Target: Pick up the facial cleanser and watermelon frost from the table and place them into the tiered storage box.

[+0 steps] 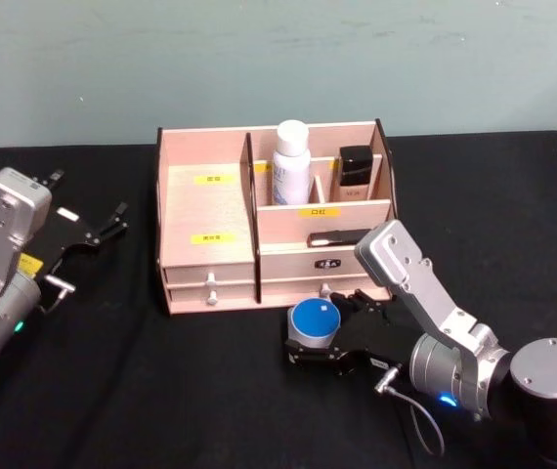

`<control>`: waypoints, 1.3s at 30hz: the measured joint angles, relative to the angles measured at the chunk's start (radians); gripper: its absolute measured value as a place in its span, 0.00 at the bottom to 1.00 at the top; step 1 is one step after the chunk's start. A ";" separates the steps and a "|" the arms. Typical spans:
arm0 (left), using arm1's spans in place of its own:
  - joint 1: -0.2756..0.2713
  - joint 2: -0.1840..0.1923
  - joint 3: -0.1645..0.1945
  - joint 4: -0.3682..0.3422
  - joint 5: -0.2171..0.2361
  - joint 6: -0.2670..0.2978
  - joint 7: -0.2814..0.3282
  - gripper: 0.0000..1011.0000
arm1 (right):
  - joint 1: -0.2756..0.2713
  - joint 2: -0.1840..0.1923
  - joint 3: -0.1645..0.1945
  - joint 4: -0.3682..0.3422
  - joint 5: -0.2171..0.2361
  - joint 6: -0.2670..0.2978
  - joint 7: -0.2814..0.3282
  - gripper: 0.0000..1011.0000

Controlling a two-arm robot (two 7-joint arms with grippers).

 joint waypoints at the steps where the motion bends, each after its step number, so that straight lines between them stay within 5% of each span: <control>1: 0.000 0.000 0.000 0.000 0.000 0.000 0.000 1.00 | 0.000 0.000 0.000 0.000 0.000 0.000 0.000 0.99; 7: 0.000 0.000 0.000 0.000 0.000 0.000 0.000 1.00 | -0.001 0.000 0.000 -0.001 0.000 0.001 0.000 0.99; 19: 0.000 0.000 0.000 0.000 0.000 0.000 0.000 1.00 | -0.002 0.001 0.002 -0.002 0.003 0.001 0.000 0.72; 39: 0.000 0.000 0.000 0.000 0.000 0.000 0.000 1.00 | -0.002 0.001 0.002 -0.002 0.005 0.001 0.000 0.72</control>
